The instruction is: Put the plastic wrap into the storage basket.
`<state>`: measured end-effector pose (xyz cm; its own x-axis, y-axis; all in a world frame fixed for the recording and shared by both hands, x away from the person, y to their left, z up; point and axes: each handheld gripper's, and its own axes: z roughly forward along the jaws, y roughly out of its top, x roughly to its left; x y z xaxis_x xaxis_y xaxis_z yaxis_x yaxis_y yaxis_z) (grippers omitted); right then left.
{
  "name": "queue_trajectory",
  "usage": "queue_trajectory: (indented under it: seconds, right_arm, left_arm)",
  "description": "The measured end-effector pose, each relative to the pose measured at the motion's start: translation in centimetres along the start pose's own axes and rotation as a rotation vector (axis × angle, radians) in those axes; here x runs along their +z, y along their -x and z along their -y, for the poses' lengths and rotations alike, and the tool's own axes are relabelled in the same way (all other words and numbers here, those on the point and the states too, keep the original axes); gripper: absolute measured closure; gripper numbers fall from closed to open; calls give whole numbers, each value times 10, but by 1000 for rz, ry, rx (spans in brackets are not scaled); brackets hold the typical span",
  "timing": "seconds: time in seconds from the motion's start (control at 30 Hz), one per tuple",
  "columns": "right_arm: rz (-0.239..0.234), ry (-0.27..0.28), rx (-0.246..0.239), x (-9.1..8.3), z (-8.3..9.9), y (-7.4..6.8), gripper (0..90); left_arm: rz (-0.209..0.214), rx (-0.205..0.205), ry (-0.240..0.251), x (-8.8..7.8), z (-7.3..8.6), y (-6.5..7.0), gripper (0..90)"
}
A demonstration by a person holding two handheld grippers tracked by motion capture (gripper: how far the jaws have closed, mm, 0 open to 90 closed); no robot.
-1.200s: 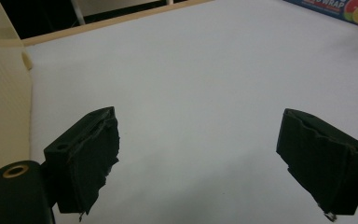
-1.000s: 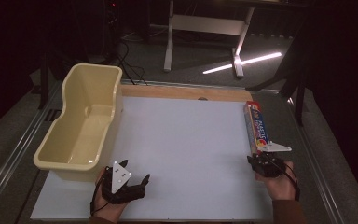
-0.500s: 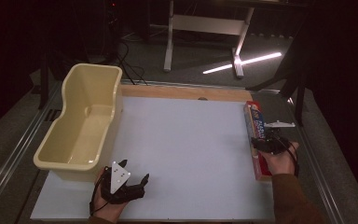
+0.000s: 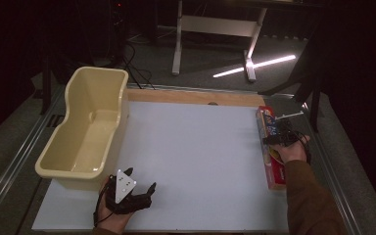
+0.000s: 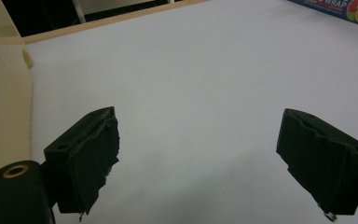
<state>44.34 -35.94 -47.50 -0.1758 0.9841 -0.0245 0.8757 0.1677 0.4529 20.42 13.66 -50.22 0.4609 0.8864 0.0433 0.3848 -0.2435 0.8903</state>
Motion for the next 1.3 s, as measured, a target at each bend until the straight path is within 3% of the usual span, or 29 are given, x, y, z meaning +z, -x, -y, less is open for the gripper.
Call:
queue_trajectory:
  seconds: [0.03, 0.27, 0.43, 0.47, 0.57, 0.8, 0.93, 1.23, 1.3]
  right_arm:
    - [0, -50, 1, 7, -2, 2, 291]
    - [-19, -140, 5, 19, -9, 2, 325]
    - [-41, -218, 45, 22, -16, 5, 337]
    - [-43, -256, 69, 23, -18, 6, 357]
    - [-23, -304, 114, 22, -22, 4, 397]
    - [-7, -330, 116, 21, -23, -1, 418]
    - [8, -343, 67, 18, -21, -8, 421]
    - [-14, -312, -18, 7, -18, -30, 422]
    - [-28, -294, -57, -1, -20, -42, 422]
  left_arm:
    - [0, 0, -1, 0, 0, 0, 130]
    - [2, 1, -6, 1, 0, 0, 130]
    - [4, 3, -5, 1, 0, 0, 130]
    - [4, 1, -5, 1, 0, 0, 130]
    - [4, -1, -3, 0, 0, -1, 130]
    - [2, -5, -5, 1, 0, -1, 131]
    - [2, -1, -4, 1, 0, -1, 131]
    - [3, 2, -5, 2, -1, 0, 131]
    - [3, 1, -4, 2, -1, 0, 132]
